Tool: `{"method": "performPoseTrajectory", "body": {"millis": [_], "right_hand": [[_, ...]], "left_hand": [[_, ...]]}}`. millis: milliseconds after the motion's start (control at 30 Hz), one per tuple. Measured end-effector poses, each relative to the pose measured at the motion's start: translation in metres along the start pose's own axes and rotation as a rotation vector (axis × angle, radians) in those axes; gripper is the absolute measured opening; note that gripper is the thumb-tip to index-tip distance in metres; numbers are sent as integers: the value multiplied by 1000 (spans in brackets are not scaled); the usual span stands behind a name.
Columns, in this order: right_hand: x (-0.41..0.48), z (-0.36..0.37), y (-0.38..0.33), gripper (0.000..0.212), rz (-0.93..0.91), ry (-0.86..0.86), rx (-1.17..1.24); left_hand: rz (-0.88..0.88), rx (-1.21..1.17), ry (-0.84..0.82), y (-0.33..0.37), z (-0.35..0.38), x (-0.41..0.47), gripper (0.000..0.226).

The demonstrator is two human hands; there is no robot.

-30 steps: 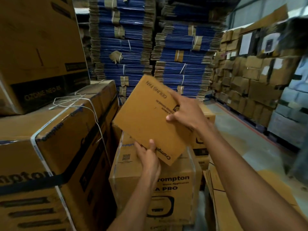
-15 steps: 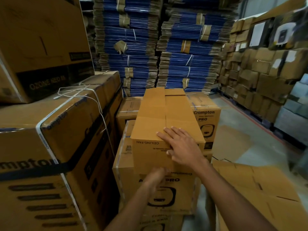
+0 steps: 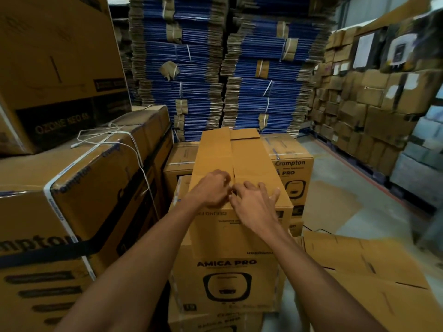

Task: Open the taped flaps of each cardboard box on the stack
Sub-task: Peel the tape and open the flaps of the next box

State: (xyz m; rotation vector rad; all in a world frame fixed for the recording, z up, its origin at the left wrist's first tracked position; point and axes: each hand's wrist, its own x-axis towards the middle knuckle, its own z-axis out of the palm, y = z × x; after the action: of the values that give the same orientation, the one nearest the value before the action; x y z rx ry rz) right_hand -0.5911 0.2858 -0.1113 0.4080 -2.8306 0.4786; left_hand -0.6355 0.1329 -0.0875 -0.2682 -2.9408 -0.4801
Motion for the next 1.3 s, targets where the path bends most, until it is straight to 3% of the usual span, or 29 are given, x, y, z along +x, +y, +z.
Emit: {"method": "performPoseTrajectory", "body": {"millis": [100,167,233,400,567,700,867,1033,1167,1300], "right_hand": [[12,-16,-10,33,68,-122,19],[17,-28,-17,41,64,-178,18],[23,-40,-21,45,25,-170,10],[36,-76,-15,25,-29,-111,-16],[39,-74,-12,23,-34,-105,-29],[44,-85,0,24,1,-98,70],[50,-97,15,27,17,-63,156],[66,-122,45,38,76,-24,200],[78,-140,59,40,79,-127,212],[78,-150,61,38,100,-311,504]], "left_hand": [[26,31,10,-4,18,8,39],[48,52,30,-7,22,8,45],[47,88,-7,-10,22,8,55],[14,123,-93,1,15,4,89],[-17,20,-300,25,0,31,55],[-95,-73,-332,47,-17,40,47],[-179,-65,-229,68,-30,48,41],[-205,-138,69,79,-51,31,37],[-106,-143,246,91,-62,0,35],[-37,-118,382,86,-55,-31,43]]}}
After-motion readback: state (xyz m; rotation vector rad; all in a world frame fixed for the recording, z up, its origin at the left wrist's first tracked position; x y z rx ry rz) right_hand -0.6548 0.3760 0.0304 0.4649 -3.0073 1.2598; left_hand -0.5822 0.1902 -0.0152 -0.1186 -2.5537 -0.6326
